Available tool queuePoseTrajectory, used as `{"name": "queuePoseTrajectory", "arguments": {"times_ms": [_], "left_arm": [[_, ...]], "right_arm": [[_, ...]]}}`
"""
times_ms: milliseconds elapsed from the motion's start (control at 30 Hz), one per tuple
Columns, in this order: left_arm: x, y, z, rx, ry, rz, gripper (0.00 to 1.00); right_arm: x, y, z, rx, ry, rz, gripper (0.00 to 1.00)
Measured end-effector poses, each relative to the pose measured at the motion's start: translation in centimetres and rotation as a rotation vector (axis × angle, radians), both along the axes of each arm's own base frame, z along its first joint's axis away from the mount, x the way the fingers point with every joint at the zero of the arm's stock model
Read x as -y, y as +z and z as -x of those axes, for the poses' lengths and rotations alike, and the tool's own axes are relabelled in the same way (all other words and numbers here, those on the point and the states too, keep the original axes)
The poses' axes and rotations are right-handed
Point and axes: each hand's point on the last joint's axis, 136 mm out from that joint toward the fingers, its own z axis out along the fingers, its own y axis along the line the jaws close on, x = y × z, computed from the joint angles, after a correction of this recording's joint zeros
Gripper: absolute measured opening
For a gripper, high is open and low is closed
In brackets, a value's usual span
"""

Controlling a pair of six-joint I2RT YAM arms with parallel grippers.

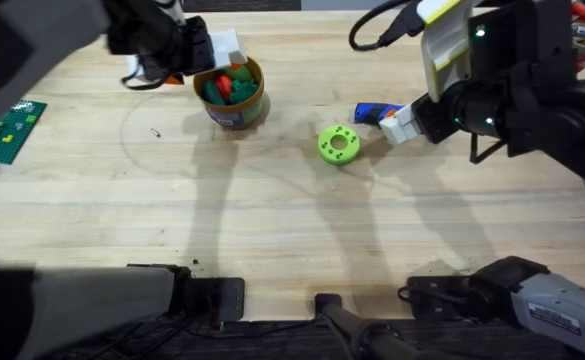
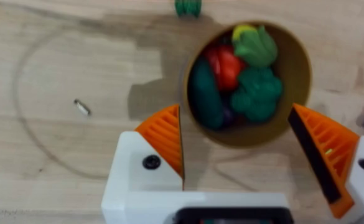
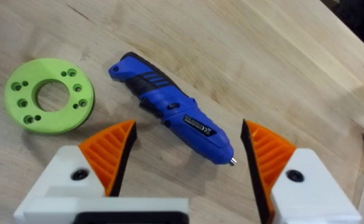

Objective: Pick up the gripper from the table and insert it into the empty holder that is missing its gripper. Then pick up a screw, insert it into the mounting hole, and use the screwdriver to tighten it. Finally, clean up the table by picking up the vegetable and placing it into the bucket.

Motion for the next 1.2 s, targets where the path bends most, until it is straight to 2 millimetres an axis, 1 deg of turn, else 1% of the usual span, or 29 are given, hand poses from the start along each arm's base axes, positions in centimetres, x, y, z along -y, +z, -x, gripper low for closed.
{"name": "queuePoseTrajectory", "arguments": {"times_ms": [33,67,100,200,333,533,600,667,733,800,933,1000,1200], "left_arm": [[0.0,0.5,0.6,0.000,-0.002,0.000,0.975],[0.0,1.1,0.7,0.015,0.000,0.001,0.975],[0.0,1.2,0.6,0.021,-0.001,0.002,0.975],[-0.2,0.8,0.3,0.020,0.005,0.002,0.975],[-0.8,1.7,-2.0,0.113,0.023,0.009,0.975],[-1.9,4.2,-5.7,0.292,0.041,0.043,0.975],[-2.3,4.5,-6.8,0.331,0.047,0.074,0.975],[-2.9,4.3,-7.8,0.350,0.067,0.111,0.975],[-3.5,3.4,-8.4,0.342,0.082,0.141,0.975],[-4.0,1.8,-8.9,0.306,0.095,0.164,0.975],[-3.9,-2.0,-10.0,0.222,0.096,0.189,0.975],[-3.8,-3.4,-10.8,0.192,0.094,0.199,0.975],[-4.0,-5.8,-13.6,0.163,0.095,0.209,0.975]], "right_arm": [[0.1,0.0,0.2,-0.003,0.000,0.002,0.982],[0.1,0.1,0.2,-0.001,0.000,0.001,0.982],[0.1,0.0,0.3,-0.007,0.000,0.003,0.982],[0.2,-0.5,0.4,-0.027,0.001,0.011,0.982],[0.2,-0.8,0.4,-0.036,0.001,0.014,0.982],[0.2,-0.8,0.5,-0.038,0.001,0.015,0.982],[0.2,-0.8,0.5,-0.039,0.000,0.016,0.982],[0.2,-0.8,0.5,-0.039,0.001,0.015,0.982],[0.2,-0.8,0.5,-0.039,0.001,0.014,0.982],[0.0,-0.8,0.5,-0.042,0.008,0.008,0.982],[-0.6,-0.9,0.7,-0.051,0.029,-0.017,0.982],[-0.7,-1.0,0.7,-0.054,0.035,-0.023,0.982],[-0.9,-1.0,0.8,-0.058,0.044,-0.033,0.982]]}}
